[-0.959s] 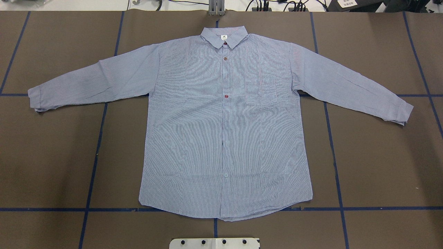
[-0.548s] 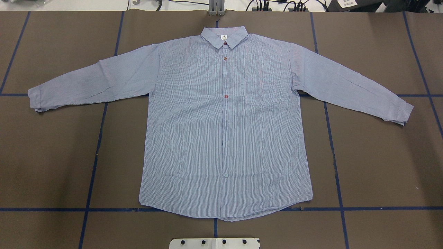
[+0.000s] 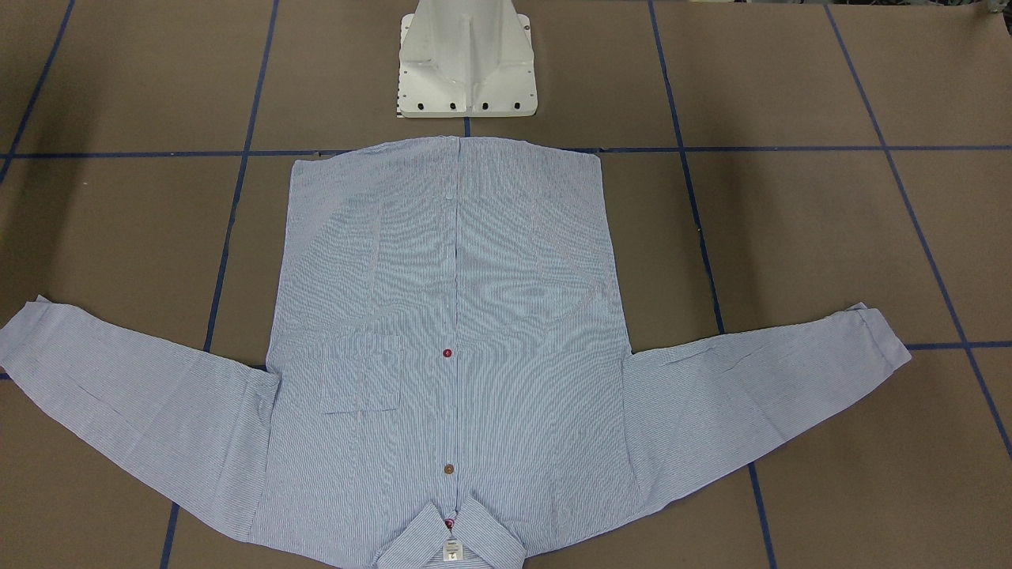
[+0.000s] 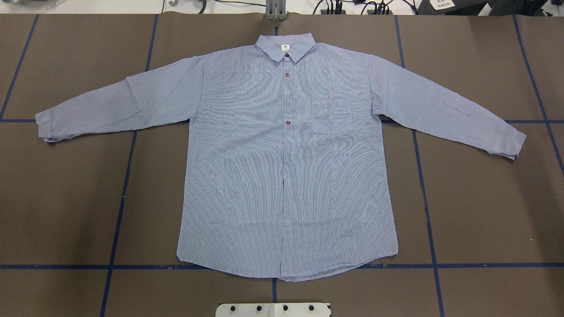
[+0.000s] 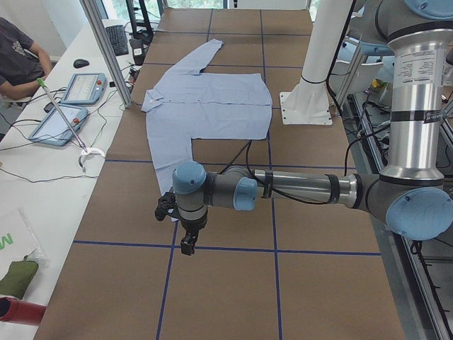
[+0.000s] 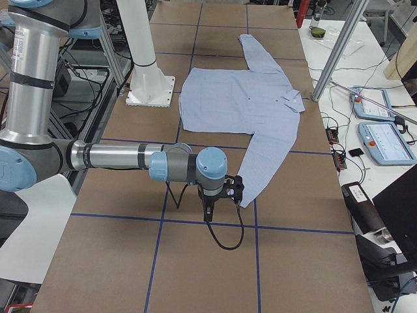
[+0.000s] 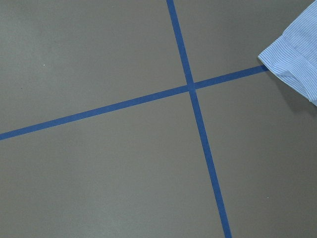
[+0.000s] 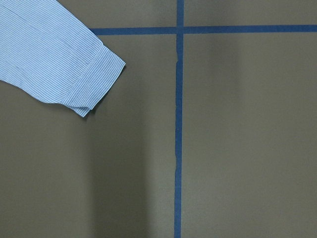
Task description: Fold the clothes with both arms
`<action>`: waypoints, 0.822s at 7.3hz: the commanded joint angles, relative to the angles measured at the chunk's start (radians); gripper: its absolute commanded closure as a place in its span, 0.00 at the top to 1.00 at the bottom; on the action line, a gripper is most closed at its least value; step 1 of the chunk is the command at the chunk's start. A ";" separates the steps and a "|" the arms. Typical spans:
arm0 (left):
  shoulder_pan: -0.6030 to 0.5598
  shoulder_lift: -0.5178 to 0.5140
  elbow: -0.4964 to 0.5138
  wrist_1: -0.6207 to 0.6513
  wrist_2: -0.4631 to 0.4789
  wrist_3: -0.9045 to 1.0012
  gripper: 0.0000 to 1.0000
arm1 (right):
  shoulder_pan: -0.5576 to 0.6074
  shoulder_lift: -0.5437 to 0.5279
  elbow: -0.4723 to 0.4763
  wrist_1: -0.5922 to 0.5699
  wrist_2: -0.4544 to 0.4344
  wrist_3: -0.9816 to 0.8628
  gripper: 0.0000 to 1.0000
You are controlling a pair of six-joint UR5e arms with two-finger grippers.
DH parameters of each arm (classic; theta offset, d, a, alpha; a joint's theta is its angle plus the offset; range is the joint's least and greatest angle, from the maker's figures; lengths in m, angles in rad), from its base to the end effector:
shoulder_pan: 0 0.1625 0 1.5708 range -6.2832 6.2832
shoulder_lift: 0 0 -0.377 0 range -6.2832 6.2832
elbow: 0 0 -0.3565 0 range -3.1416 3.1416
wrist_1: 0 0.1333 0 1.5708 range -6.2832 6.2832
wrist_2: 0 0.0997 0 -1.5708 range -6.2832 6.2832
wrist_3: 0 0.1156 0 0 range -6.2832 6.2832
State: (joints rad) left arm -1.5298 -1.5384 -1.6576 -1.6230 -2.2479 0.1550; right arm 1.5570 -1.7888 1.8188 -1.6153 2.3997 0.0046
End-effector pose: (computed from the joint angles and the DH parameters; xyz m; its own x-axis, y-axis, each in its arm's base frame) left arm -0.0423 -0.4546 0.5989 0.7604 0.2508 -0.5991 -0.1601 0.9664 0.2013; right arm 0.0429 -0.3740 0.5994 0.6758 0.0060 0.7370 0.0107 0.9998 -0.0179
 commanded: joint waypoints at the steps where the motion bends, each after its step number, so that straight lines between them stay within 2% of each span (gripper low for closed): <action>1: -0.009 -0.051 -0.002 -0.002 -0.001 0.002 1.00 | -0.002 0.011 -0.015 0.000 -0.004 0.014 1.00; 3: -0.006 -0.086 0.012 -0.070 0.001 -0.002 1.00 | -0.006 0.087 -0.048 0.005 0.009 0.021 1.00; 5: -0.007 -0.065 0.002 -0.155 -0.038 -0.023 1.00 | -0.023 0.120 -0.082 0.003 0.027 0.028 1.00; 6: -0.004 -0.083 -0.002 -0.164 -0.051 -0.076 1.00 | -0.085 0.137 -0.088 0.008 0.033 0.046 1.00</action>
State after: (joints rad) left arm -1.5362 -1.6113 -1.6563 -1.7592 -2.2791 0.1265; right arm 1.5244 -1.6738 1.7413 -1.6112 2.4238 0.0347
